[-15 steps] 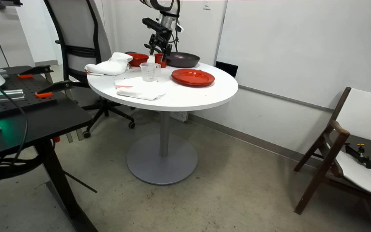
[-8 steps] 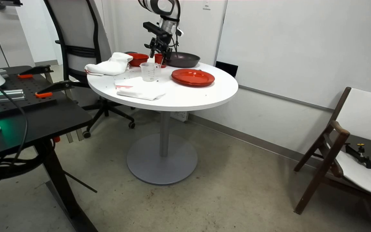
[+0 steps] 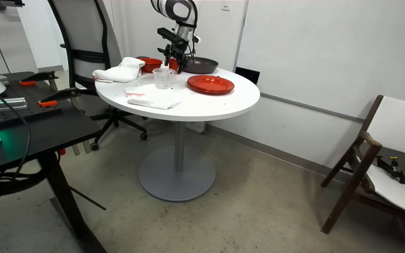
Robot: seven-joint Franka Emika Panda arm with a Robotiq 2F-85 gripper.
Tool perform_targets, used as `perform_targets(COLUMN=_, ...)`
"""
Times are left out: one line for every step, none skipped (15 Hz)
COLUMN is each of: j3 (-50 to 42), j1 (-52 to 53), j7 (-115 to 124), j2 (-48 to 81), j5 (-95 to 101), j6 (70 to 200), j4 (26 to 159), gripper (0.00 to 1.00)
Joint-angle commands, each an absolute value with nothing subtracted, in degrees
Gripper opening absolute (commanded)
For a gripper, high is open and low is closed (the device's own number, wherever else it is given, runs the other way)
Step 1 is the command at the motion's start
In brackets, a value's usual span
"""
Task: Move the transparent jar closer to you
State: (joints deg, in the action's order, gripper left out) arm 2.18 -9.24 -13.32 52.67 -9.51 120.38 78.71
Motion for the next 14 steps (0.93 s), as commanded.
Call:
perform_targets(j3=2.4, j1=-8.9, j7=-12.1, j2=54.8, j5=-9.0, j6=118.7, j4=75.3, gripper=1.0)
perform_targets(j3=2.4, j1=-8.8, j7=-12.0, j2=54.9, j5=-9.1, j6=118.7, j4=75.1, gripper=1.0)
perform_targets(j3=2.5, j1=-8.7, j7=-11.9, j2=55.2, j5=-9.1, j6=118.7, j4=74.7, gripper=1.0)
perform_targets(j3=2.5, j1=-8.6, j7=-11.8, j2=55.4, j5=-9.1, j6=118.6, j4=74.3, gripper=1.0)
perform_targets(j3=2.6, j1=-8.5, j7=-11.6, j2=55.7, j5=-9.1, j6=118.6, j4=73.9, gripper=1.0)
perform_targets(j3=2.6, j1=-8.4, j7=-11.5, j2=56.0, j5=-9.1, j6=118.5, j4=73.6, gripper=1.0)
perform_targets(j3=2.7, j1=-8.3, j7=-11.4, j2=56.1, j5=-9.1, j6=118.5, j4=73.3, gripper=1.0)
perform_targets(j3=2.7, j1=-8.2, j7=-11.3, j2=56.4, j5=-9.1, j6=118.4, j4=72.9, gripper=1.0)
perform_targets(j3=2.8, j1=-8.2, j7=-11.2, j2=56.6, j5=-9.1, j6=118.4, j4=72.7, gripper=1.0)
perform_targets(j3=2.8, j1=-8.1, j7=-11.1, j2=56.8, j5=-9.1, j6=118.4, j4=72.4, gripper=1.0)
perform_targets(j3=2.8, j1=-8.0, j7=-11.1, j2=56.9, j5=-9.1, j6=118.3, j4=72.2, gripper=1.0)
perform_targets(j3=2.8, j1=-7.9, j7=-11.0, j2=57.1, j5=-9.0, j6=118.3, j4=71.9, gripper=1.0)
perform_targets(j3=2.9, j1=-7.9, j7=-11.0, j2=57.3, j5=-9.0, j6=118.2, j4=71.8, gripper=1.0)
perform_targets(j3=2.9, j1=-7.8, j7=-11.0, j2=57.4, j5=-9.0, j6=118.0, j4=71.7, gripper=1.0)
